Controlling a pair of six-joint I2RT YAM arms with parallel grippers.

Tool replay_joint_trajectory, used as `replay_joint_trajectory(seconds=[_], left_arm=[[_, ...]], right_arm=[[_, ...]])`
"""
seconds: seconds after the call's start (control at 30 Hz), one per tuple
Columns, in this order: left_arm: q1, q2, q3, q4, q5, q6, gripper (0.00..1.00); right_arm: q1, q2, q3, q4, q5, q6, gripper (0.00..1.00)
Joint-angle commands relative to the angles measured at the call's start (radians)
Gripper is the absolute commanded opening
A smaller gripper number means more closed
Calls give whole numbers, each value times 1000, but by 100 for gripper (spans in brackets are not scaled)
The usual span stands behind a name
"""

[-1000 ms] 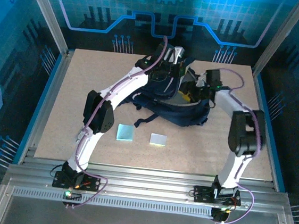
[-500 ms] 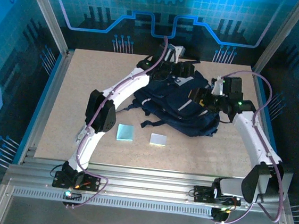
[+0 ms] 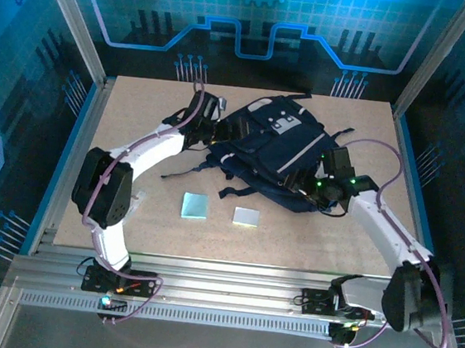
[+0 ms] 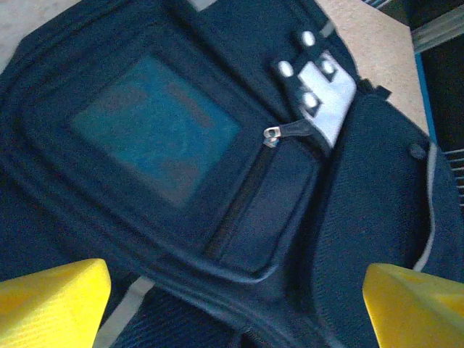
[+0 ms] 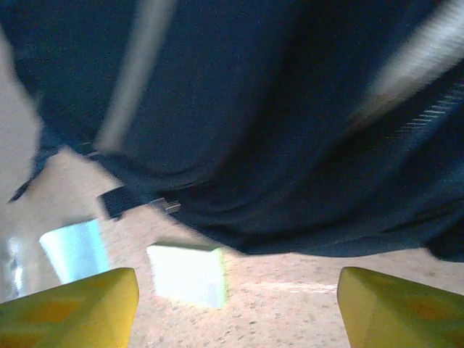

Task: Pack the student bag

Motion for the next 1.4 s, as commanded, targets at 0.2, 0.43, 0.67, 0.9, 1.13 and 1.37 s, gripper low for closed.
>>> replay_joint_trajectory(seconds=[0.2, 0.43, 0.67, 0.9, 1.13, 1.37], left_arm=[[-20, 65, -93, 196, -78, -308, 89], [-69, 194, -70, 248, -107, -468, 85], [-87, 269, -16, 246, -183, -502, 72], [-72, 270, 57, 248, -157, -470, 0], [-95, 106, -81, 341, -176, -554, 0], [-103, 91, -43, 403, -182, -652, 0]], right_arm=[[-81, 164, -24, 178, 93, 68, 73], [-84, 243, -16, 238, 93, 45, 73], [-85, 313, 57, 281, 62, 14, 69], [-109, 389, 143, 278, 55, -55, 65], [-94, 431, 327, 235, 30, -157, 67], [-27, 285, 416, 24, 30, -253, 73]])
